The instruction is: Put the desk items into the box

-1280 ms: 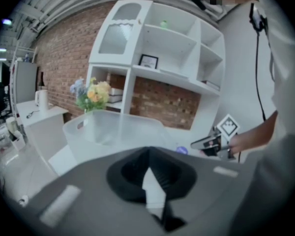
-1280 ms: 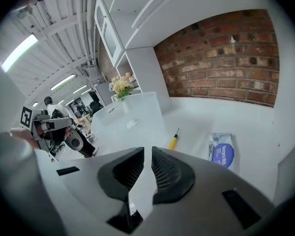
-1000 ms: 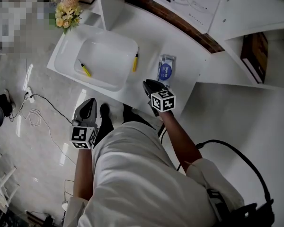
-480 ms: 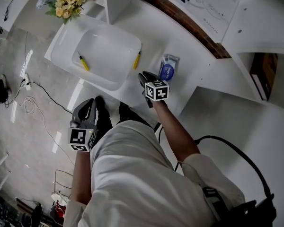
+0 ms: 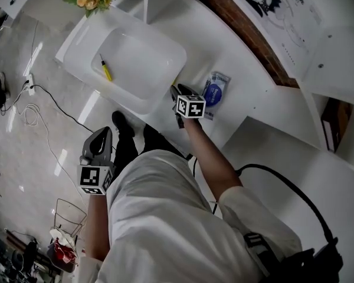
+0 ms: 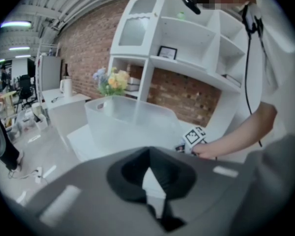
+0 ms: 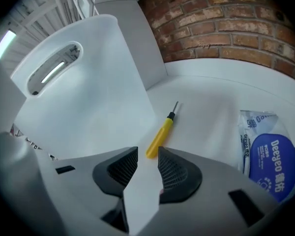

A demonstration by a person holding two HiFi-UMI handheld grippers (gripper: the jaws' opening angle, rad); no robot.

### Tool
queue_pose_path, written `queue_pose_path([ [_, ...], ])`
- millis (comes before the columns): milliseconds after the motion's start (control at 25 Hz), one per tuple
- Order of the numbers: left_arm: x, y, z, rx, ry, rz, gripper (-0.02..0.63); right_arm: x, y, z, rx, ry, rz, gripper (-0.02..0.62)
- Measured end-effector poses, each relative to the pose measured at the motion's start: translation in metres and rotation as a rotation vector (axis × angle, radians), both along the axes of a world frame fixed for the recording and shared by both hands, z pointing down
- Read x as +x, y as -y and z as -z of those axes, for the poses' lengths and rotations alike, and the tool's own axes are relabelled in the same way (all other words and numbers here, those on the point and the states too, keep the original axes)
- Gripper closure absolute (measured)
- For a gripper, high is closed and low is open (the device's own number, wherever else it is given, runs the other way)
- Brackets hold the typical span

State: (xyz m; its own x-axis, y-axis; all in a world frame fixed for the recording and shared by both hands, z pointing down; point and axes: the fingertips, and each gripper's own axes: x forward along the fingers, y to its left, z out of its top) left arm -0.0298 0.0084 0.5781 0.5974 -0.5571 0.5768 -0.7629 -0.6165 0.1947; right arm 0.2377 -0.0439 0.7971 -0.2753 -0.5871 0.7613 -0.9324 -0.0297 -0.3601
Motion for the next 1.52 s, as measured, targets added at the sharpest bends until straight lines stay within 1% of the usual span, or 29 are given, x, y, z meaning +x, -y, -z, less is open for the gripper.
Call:
queue_pose_path([
  [160, -0.005, 0.003, -0.003, -0.008, 0.007, 0.019, 0.603, -0.002, 0.010, -0.010, -0.014, 0.002, -0.010, 0.477],
  [320, -0.008, 0.007, -0.004, -0.012, 0.010, 0.030, 0.603, -0.001, 0.016, -0.022, -0.042, -0.012, -0.033, 0.454],
  [400, -0.011, 0.010, -0.004, -0.013, 0.013, 0.036, 0.603, -0.003, 0.019, -0.027, -0.055, -0.011, -0.034, 0.453],
  [480, -0.013, 0.011, -0.005, -0.016, 0.016, 0.041, 0.603, -0.005, 0.021, -0.031, -0.067, -0.030, -0.030, 0.453],
  [600, -0.016, 0.013, -0.005, -0.019, 0.019, 0.045, 0.603, -0.001, 0.021, -0.034, -0.086, -0.074, -0.046, 0.489],
  [680, -0.017, 0.014, -0.006, -0.017, 0.019, 0.044, 0.603, 0.002, 0.020, -0.033, -0.093, -0.077, -0.067, 0.506],
  [800, -0.021, 0.017, -0.004, -0.009, 0.016, 0.041, 0.603, 0.006, 0.015, -0.025, -0.088, -0.059, -0.092, 0.522],
  [880, -0.025, 0.019, -0.003, -0.002, 0.012, 0.040, 0.603, 0.005, 0.011, -0.019, -0.081, -0.045, -0.089, 0.525],
  [1040, -0.031, 0.021, 0.001, 0.013, 0.003, 0.031, 0.603, 0.011, 0.001, -0.004, -0.065, -0.061, -0.092, 0.528],
  [1280, -0.037, 0.018, 0.007, 0.031, -0.019, 0.005, 0.603, 0.025, -0.021, 0.016, -0.041, -0.085, -0.149, 0.531],
  [1520, -0.042, 0.014, 0.010, 0.045, -0.033, -0.035, 0.603, 0.030, -0.048, 0.036, -0.017, -0.079, -0.214, 0.531],
])
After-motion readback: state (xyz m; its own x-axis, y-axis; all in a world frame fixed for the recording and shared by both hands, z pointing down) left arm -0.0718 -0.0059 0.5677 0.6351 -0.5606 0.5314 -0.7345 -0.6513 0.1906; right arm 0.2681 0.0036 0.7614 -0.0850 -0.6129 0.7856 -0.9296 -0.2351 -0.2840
